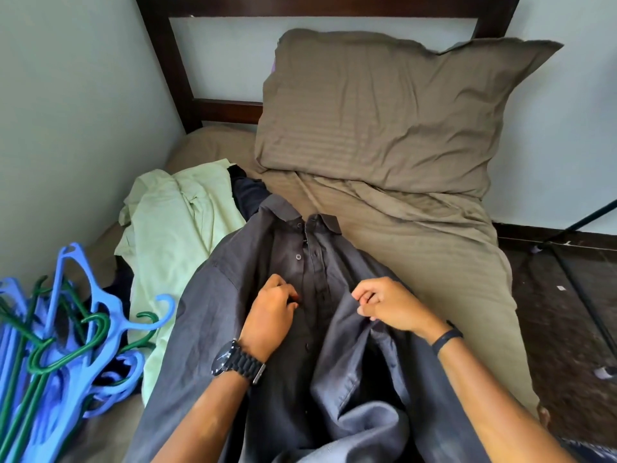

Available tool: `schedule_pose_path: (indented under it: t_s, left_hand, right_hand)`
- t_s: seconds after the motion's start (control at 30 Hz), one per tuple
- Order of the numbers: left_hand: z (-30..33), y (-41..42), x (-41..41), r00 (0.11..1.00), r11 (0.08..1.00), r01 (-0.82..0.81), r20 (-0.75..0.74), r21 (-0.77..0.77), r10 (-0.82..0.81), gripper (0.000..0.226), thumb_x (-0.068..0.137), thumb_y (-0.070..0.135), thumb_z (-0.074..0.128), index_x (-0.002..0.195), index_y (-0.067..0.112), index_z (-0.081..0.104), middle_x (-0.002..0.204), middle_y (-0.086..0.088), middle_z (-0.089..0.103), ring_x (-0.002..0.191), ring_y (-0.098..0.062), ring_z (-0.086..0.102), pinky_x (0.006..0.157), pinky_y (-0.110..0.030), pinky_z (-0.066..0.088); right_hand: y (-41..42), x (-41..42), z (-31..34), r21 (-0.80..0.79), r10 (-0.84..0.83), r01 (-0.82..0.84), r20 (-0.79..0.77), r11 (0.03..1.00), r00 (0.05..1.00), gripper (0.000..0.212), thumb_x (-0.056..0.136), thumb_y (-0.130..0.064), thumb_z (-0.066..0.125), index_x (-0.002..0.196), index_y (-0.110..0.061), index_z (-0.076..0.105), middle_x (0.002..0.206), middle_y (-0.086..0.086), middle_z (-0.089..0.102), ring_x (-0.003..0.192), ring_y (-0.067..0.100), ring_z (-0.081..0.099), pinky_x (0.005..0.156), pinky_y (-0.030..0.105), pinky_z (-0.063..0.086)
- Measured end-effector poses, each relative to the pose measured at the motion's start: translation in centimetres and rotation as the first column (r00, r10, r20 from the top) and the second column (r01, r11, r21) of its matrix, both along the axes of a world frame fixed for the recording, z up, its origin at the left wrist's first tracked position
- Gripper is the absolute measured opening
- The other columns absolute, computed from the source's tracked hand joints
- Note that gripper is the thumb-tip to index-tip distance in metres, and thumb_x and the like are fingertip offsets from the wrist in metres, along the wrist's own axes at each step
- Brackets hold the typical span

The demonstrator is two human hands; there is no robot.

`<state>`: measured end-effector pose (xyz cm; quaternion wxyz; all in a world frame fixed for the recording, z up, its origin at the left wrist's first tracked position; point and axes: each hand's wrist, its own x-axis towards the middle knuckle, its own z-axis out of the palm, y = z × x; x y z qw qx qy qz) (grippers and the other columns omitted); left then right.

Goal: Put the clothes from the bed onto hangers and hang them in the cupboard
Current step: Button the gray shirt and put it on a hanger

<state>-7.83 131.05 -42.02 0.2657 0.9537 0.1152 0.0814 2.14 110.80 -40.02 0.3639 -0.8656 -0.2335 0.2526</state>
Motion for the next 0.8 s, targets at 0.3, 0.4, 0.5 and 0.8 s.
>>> schedule_pose_path:
  t_s: [0.3,0.4,0.5,0.8]
  left_hand:
    - [0.1,-0.5,0.5,0.996,0.992,-0.082,0.011,-0.100,0.083,0.006,0.082,0.005,0.067,0.084,0.007,0.072,0.086,-0.005,0.071,0.082,-0.018,0.064,0.074,-0.017,0.043]
    - [0.2,-0.4,0.7,0.994,0.983,-0.101,0.020,-0.150,0.105,0.007,0.082,0.004,0.068,0.086,0.005,0.073,0.085,-0.004,0.072,0.074,-0.010,0.060,0.068,-0.002,0.037]
    - [0.3,-0.5,0.7,0.992,0.970,-0.118,0.018,-0.214,0.125,0.008,0.081,0.002,0.068,0.087,0.004,0.072,0.083,-0.004,0.071,0.069,-0.004,0.057,0.064,0.002,0.037]
    - [-0.8,-0.4,0.9,0.987,0.921,-0.155,-0.009,-0.358,0.163,0.009,0.081,0.001,0.070,0.081,0.010,0.068,0.064,0.008,0.061,0.057,-0.001,0.057,0.066,-0.018,0.050]
  right_hand:
    - [0.5,-0.2,2.0,-0.047,-0.226,0.258,0.356,0.965,0.907,0.032,0.075,0.015,0.049,0.097,0.001,0.067,0.093,0.014,0.066,0.089,0.024,0.063,0.079,0.025,0.044]
    - [4.9,-4.1,2.8,0.315,-0.247,0.292,-0.173,0.903,0.953,0.024,0.080,0.017,0.054,0.086,-0.003,0.067,0.077,0.008,0.063,0.072,0.013,0.066,0.071,0.026,0.056]
    - [7.9,-5.6,-0.2,0.258,-0.319,0.373,-0.229,0.891,0.920,0.025,0.081,0.012,0.054,0.093,-0.004,0.069,0.086,0.009,0.066,0.088,0.022,0.066,0.086,0.033,0.055]
    - [6.7,-4.6,-5.3,0.127,-0.517,0.505,0.091,0.854,0.851,0.024,0.079,-0.014,0.075,0.097,-0.004,0.064,0.094,0.008,0.064,0.088,0.021,0.062,0.075,0.023,0.044]
